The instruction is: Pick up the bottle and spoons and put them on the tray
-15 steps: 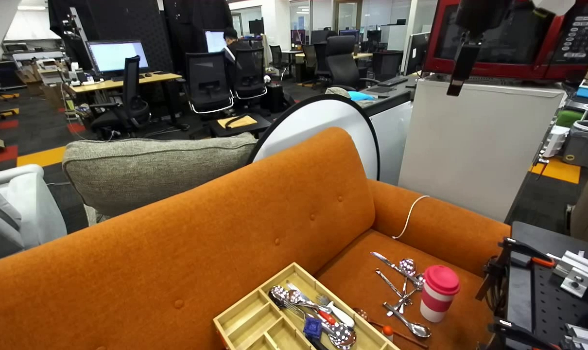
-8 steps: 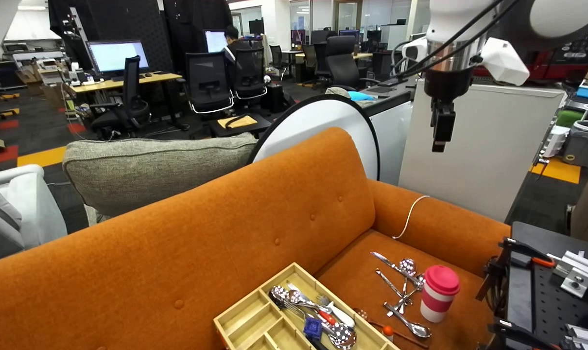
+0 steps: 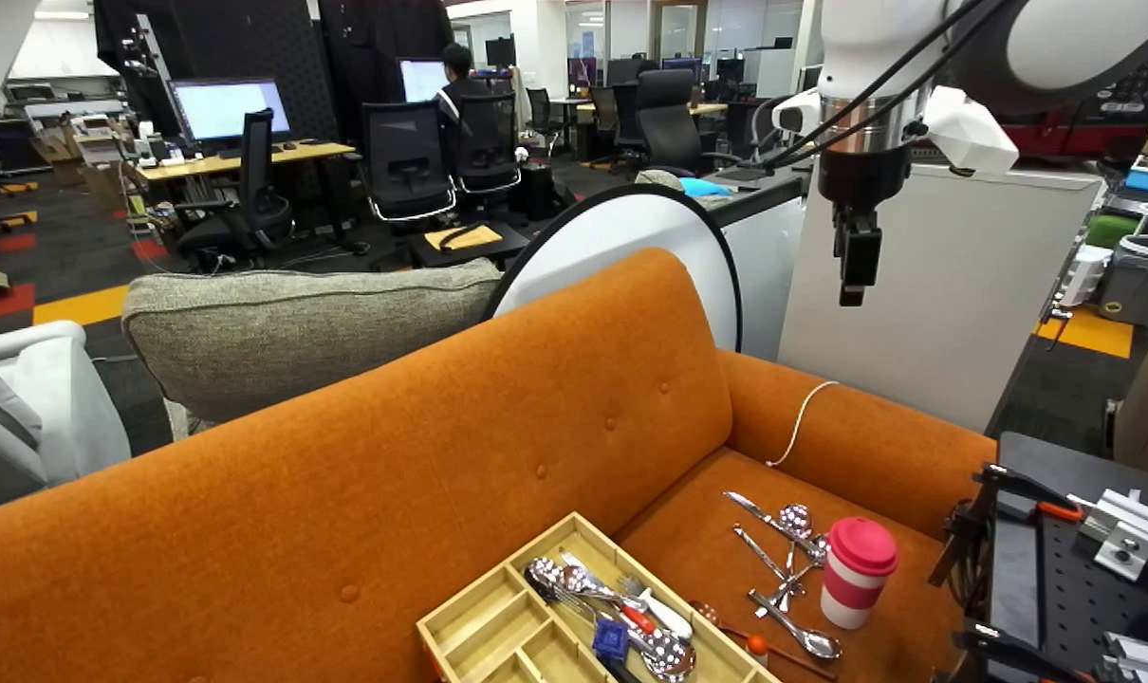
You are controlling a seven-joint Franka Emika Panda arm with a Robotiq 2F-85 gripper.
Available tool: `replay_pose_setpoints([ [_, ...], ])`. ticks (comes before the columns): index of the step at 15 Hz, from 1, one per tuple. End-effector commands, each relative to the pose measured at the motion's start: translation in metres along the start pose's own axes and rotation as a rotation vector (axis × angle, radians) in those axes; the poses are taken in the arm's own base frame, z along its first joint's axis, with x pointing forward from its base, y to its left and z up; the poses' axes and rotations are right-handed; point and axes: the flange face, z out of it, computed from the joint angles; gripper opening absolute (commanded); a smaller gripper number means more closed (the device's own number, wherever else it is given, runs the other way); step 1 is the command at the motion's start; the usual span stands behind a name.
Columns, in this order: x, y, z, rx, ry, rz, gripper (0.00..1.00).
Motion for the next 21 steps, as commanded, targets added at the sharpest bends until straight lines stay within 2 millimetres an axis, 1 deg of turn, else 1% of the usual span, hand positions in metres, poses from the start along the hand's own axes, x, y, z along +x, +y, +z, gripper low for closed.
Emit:
replay_pose_setpoints([
  [1,0.003,0.001,0.002,0.004,0.002,0.034,1.00],
  [3,0.009,0.001,0.015,0.050,0.002,0.057,1.00],
  [4,0.013,-0.001,0.028,0.077,-0.003,0.066,1.00],
  [7,0.026,-0.008,0.078,0.180,-0.035,0.085,1.00],
  [9,0.040,-0.017,0.119,0.237,-0.072,0.109,1.00],
  [12,0.058,-0.030,0.173,0.302,-0.127,0.162,1.00],
  [14,0.066,-0.035,0.207,0.335,-0.189,0.196,1.00],
  [15,0.068,-0.036,0.221,0.359,-0.220,0.208,1.00],
  [16,0.070,-0.035,0.232,0.380,-0.244,0.216,1.00],
  [17,0.061,-0.041,0.223,0.342,-0.218,0.195,1.00],
  [18,0.065,-0.040,0.234,0.353,-0.234,0.206,1.00],
  [19,0.068,-0.039,0.239,0.357,-0.239,0.211,1.00],
  [21,0.071,-0.037,0.237,0.357,-0.236,0.213,1.00],
])
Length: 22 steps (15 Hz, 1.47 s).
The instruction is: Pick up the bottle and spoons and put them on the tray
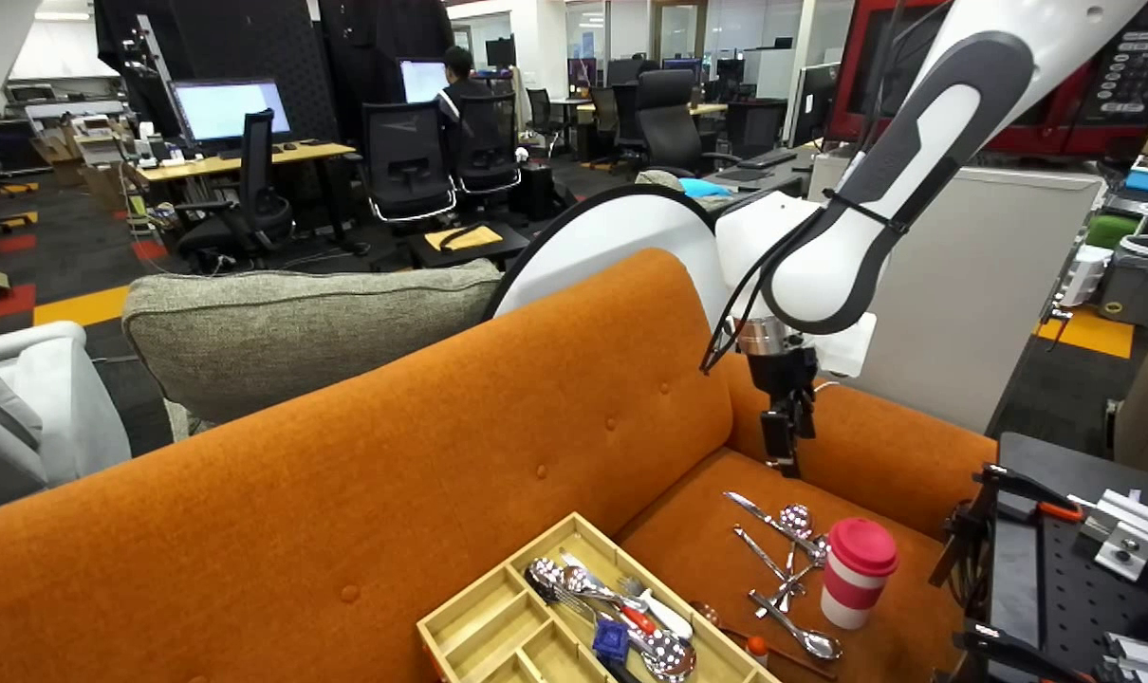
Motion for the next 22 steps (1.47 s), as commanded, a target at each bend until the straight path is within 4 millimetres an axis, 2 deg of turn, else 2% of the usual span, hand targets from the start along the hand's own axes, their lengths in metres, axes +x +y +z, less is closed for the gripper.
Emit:
replay_pose_setpoints([
  [1,0.000,0.000,-0.001,0.000,0.000,0.000,1.00],
  [4,0.002,-0.001,0.000,0.008,0.000,0.003,1.00],
  [7,0.016,-0.001,0.018,0.035,0.001,-0.014,1.00],
  [10,0.038,0.000,0.046,0.075,0.018,-0.024,1.00],
  [15,0.085,0.000,0.118,0.137,-0.026,-0.040,1.00],
  [17,0.101,-0.003,0.138,0.170,-0.055,-0.083,1.00],
  [18,0.106,-0.003,0.142,0.190,-0.065,-0.108,1.00],
  [19,0.095,-0.007,0.144,0.127,-0.047,-0.071,1.00],
  [22,0.108,-0.003,0.148,0.158,-0.055,-0.093,1.00],
])
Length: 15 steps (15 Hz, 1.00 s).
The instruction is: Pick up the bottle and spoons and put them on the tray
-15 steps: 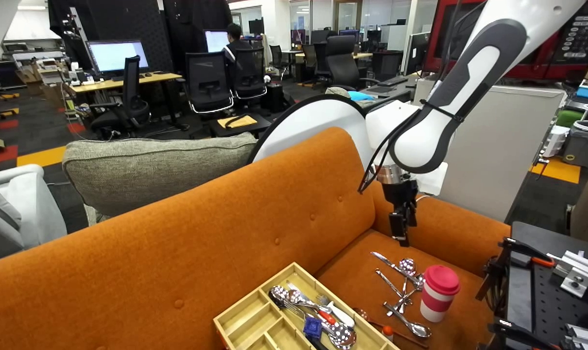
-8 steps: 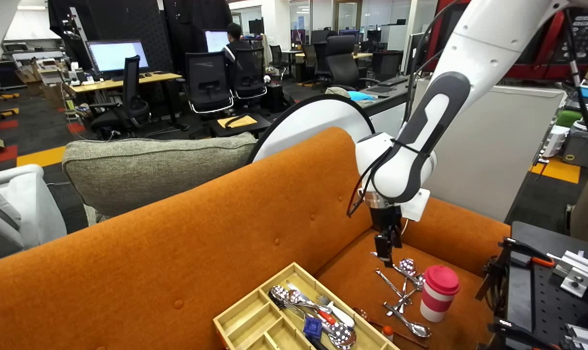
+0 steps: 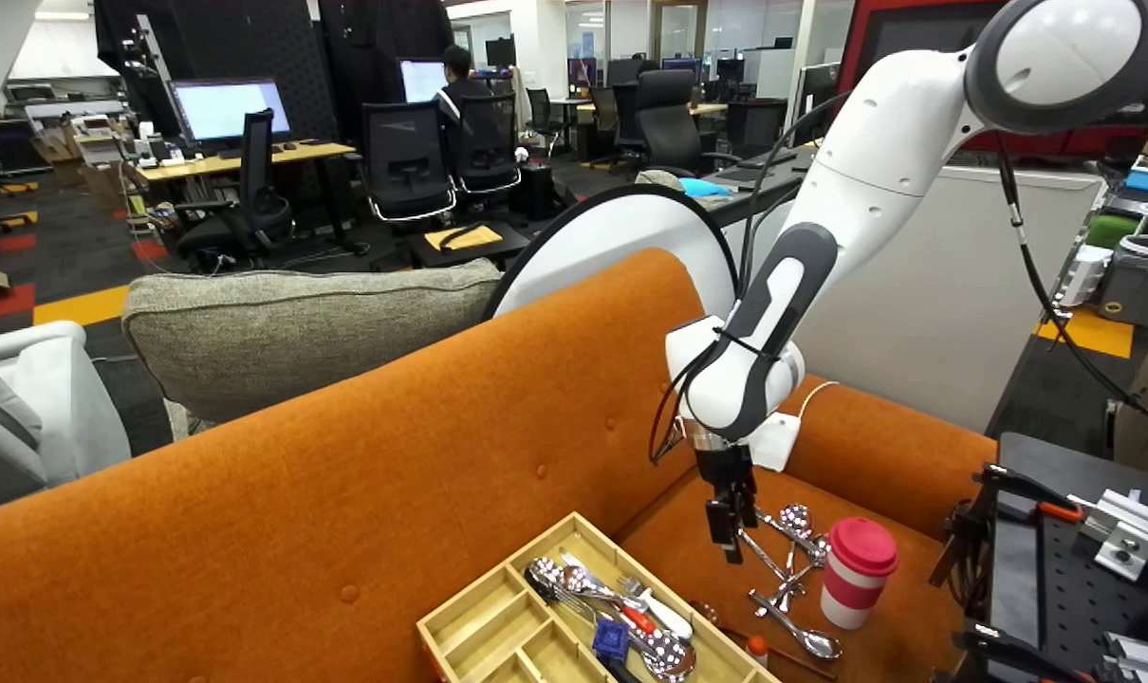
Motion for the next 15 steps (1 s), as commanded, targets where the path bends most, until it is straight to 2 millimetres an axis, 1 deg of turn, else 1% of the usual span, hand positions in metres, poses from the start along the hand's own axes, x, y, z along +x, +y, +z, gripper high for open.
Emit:
replay_pose_setpoints([
  [1,0.001,0.000,-0.002,0.002,-0.001,-0.001,1.00],
  [5,0.003,-0.001,0.001,0.011,-0.005,0.004,1.00],
  [7,0.010,0.004,0.012,0.019,-0.004,0.018,1.00],
  [8,0.015,0.006,0.019,0.002,0.003,0.016,1.00],
  [11,0.038,0.016,0.052,0.027,0.019,0.014,1.00],
  [13,0.053,0.023,0.076,0.020,0.008,0.021,1.00],
  [15,0.067,0.025,0.099,0.023,-0.014,0.010,1.00],
])
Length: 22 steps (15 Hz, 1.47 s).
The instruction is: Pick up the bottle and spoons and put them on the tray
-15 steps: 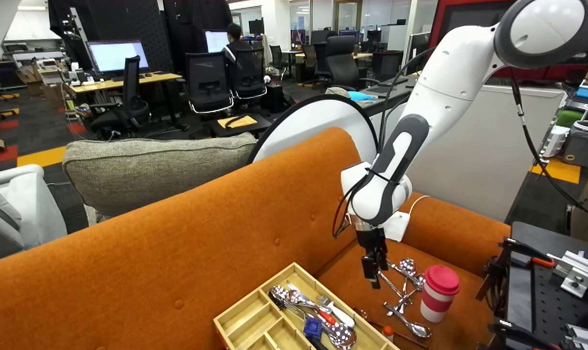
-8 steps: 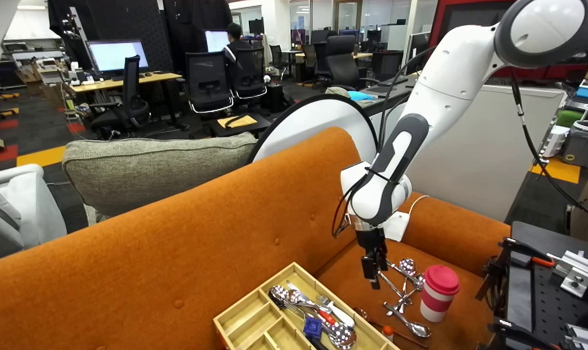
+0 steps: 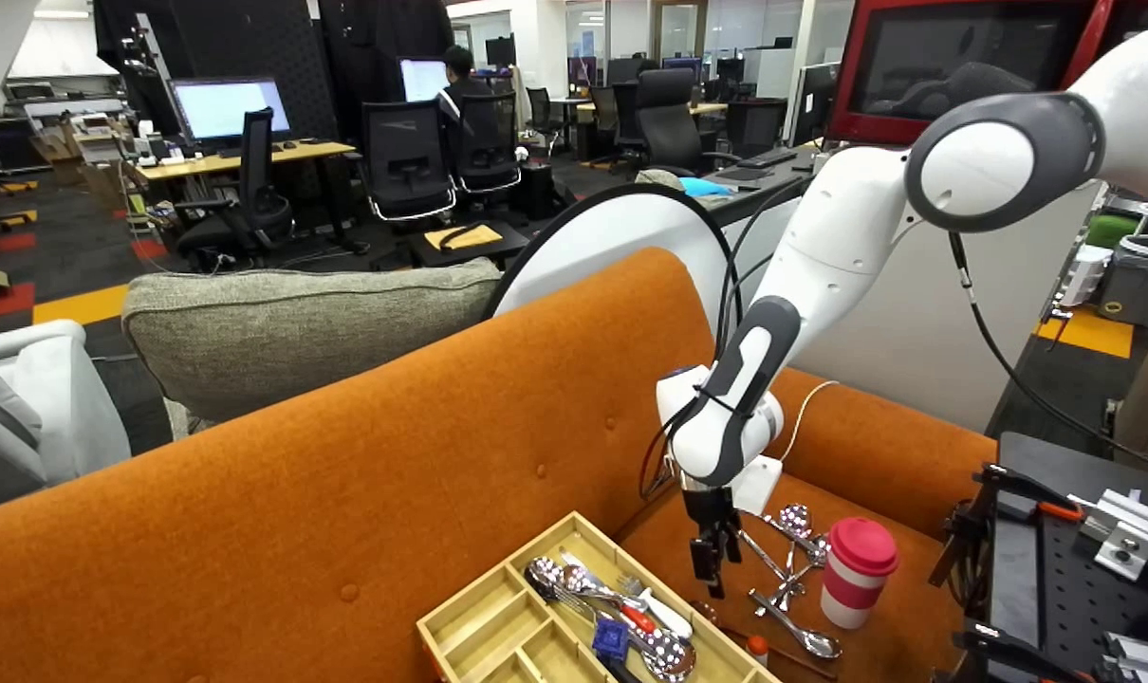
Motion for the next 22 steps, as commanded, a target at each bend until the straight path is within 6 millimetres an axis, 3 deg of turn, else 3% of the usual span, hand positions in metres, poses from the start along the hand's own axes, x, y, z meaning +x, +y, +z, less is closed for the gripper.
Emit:
replay_pose_setpoints([
  [1,0.028,0.003,0.031,-0.003,-0.029,-0.014,1.00],
  [7,0.054,-0.011,0.067,-0.035,-0.094,-0.047,1.00],
  [18,0.046,-0.015,0.065,-0.071,-0.180,-0.060,1.00],
  [22,0.042,-0.008,0.067,-0.070,-0.185,-0.034,1.00],
])
